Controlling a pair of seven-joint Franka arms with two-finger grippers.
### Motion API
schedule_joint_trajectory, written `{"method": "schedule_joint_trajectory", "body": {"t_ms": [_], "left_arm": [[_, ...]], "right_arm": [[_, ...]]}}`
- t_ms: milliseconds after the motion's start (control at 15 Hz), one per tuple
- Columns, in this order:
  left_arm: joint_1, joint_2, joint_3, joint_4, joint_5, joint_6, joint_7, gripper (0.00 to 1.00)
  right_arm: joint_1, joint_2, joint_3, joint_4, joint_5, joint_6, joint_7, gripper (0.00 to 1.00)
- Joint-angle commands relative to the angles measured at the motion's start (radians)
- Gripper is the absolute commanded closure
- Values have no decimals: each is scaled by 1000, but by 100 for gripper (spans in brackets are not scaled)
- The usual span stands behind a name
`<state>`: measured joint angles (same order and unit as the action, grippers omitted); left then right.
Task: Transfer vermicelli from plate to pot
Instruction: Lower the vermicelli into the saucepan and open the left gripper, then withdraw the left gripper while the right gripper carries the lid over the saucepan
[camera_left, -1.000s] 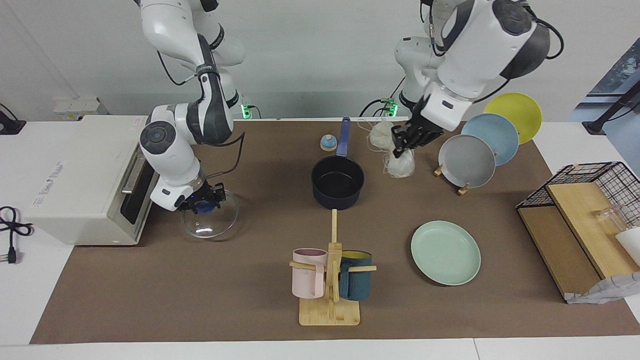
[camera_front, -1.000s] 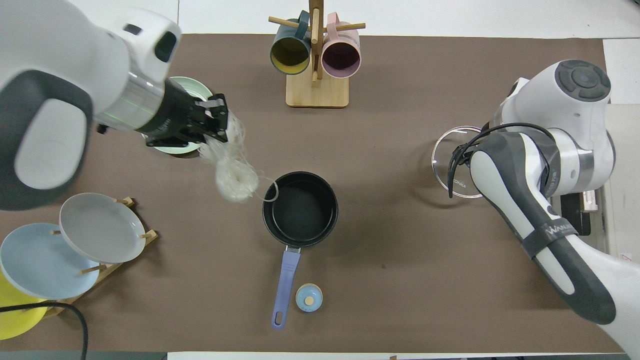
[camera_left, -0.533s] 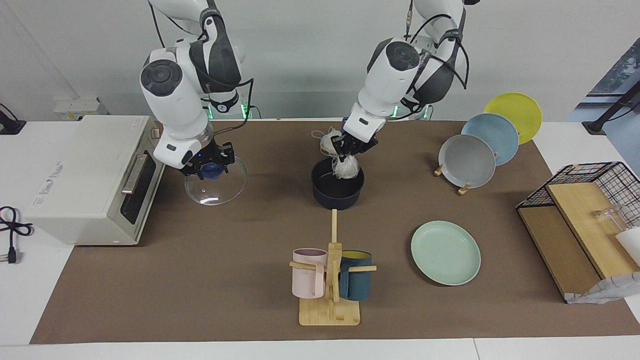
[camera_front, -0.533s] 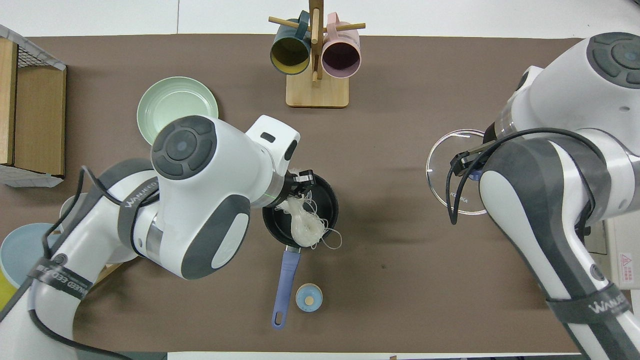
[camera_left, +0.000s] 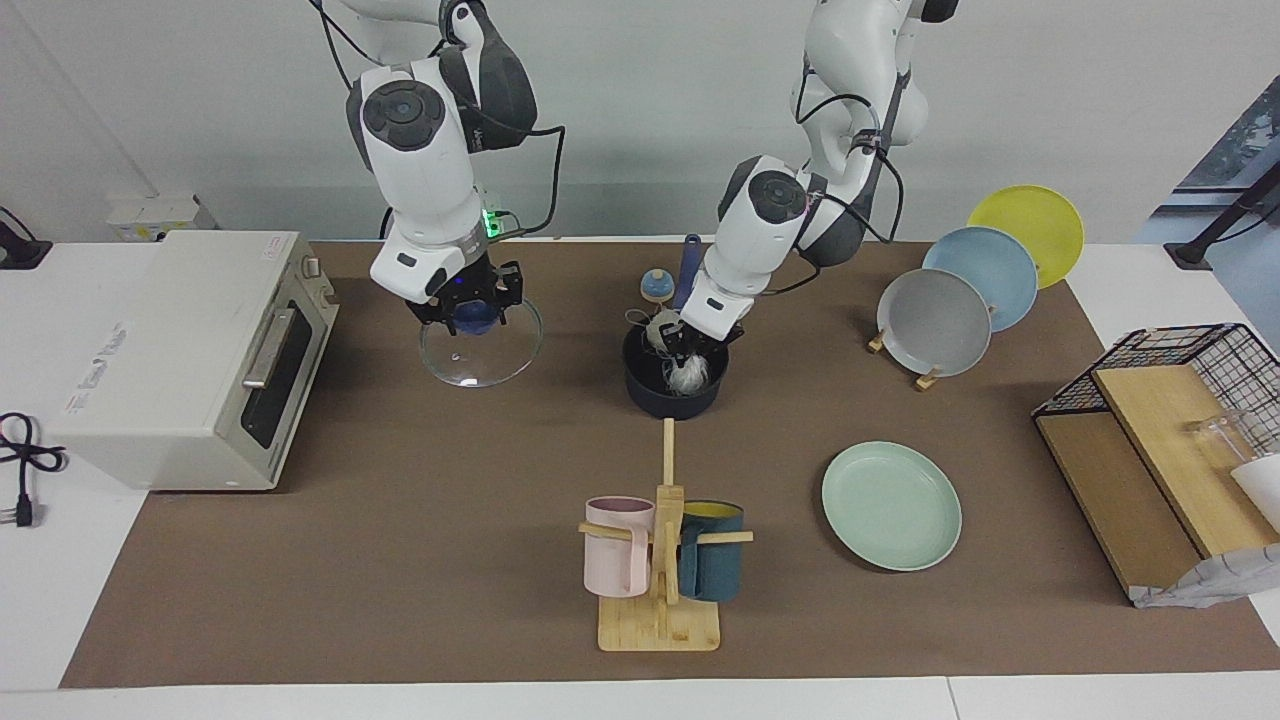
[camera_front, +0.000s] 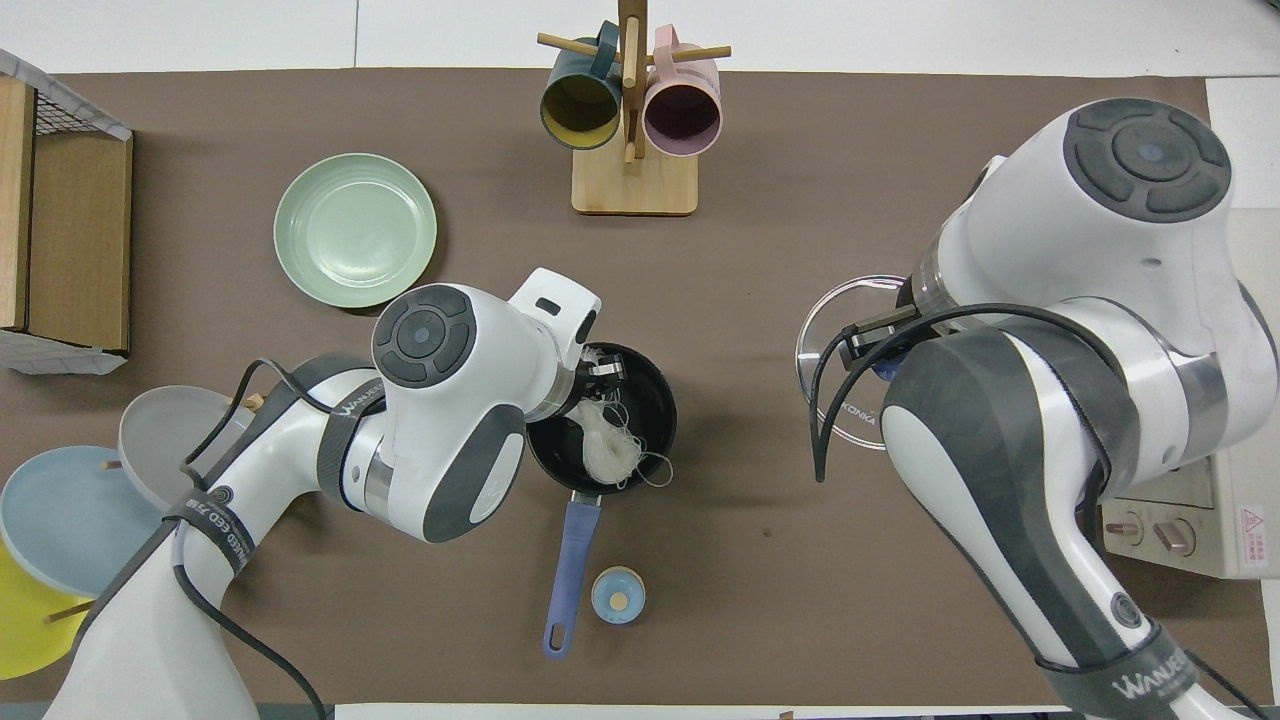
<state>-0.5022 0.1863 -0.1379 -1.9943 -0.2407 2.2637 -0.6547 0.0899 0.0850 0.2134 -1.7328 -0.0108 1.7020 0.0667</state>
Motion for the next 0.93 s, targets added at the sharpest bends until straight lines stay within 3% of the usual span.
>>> {"method": "schedule_joint_trajectory", "body": {"t_ms": [0, 200, 467, 600, 867], "left_arm": [[-9, -18, 15, -17, -20, 8, 67, 1], [11, -39, 24, 27, -9, -79, 85, 0], [155, -47, 27, 253, 39, -390, 187, 0], [236, -54, 29, 346, 84, -507, 263, 0], [396, -113, 29, 364, 155, -575, 452, 0]], "right_arm": [[-9, -13, 20, -7, 25, 2, 41, 57], [-9, -13, 27, -7, 26, 5, 61, 57], [8, -7, 49, -7, 38, 33, 123, 58], [85, 7, 49, 1, 38, 77, 235, 59], [276, 116, 47, 73, 17, 163, 526, 60]]}}
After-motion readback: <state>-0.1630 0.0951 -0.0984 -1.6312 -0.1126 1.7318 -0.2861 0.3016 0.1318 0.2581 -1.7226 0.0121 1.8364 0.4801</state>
